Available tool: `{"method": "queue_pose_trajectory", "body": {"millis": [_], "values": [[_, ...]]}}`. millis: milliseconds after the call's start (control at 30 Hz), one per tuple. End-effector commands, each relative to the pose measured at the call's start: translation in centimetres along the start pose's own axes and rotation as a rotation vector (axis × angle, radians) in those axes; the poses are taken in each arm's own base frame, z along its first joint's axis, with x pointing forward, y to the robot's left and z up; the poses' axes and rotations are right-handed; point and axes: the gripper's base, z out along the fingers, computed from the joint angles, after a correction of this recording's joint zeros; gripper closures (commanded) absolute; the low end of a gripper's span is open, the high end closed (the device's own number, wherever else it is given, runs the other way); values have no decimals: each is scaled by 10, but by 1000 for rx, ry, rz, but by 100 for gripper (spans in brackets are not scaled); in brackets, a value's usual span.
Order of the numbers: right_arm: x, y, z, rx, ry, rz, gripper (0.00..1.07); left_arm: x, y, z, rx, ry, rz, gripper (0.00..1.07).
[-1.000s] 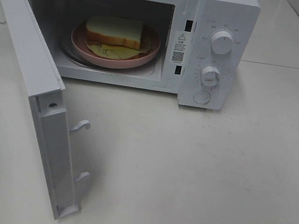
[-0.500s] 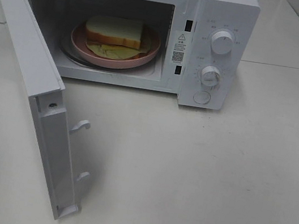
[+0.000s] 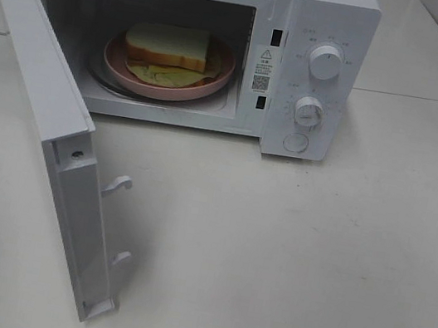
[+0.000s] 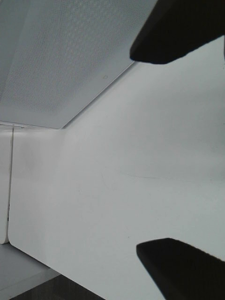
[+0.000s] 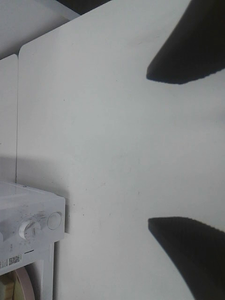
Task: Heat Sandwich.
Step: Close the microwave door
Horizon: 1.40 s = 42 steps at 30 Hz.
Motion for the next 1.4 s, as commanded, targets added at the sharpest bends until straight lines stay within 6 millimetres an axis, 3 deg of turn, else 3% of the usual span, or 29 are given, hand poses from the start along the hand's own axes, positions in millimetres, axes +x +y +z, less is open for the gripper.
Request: {"method": "queue_pose_trajectory", "body": {"millis": [33, 1067, 1400], "values": [[1, 0, -4, 7, -38, 10, 31, 2, 0, -2, 1, -12, 7, 10], [1, 0, -4, 7, -38, 10, 31, 1, 0, -1, 3, -10, -2, 13], [1, 0, -4, 7, -38, 10, 31, -20, 0, 12, 2, 40, 1, 18]]}}
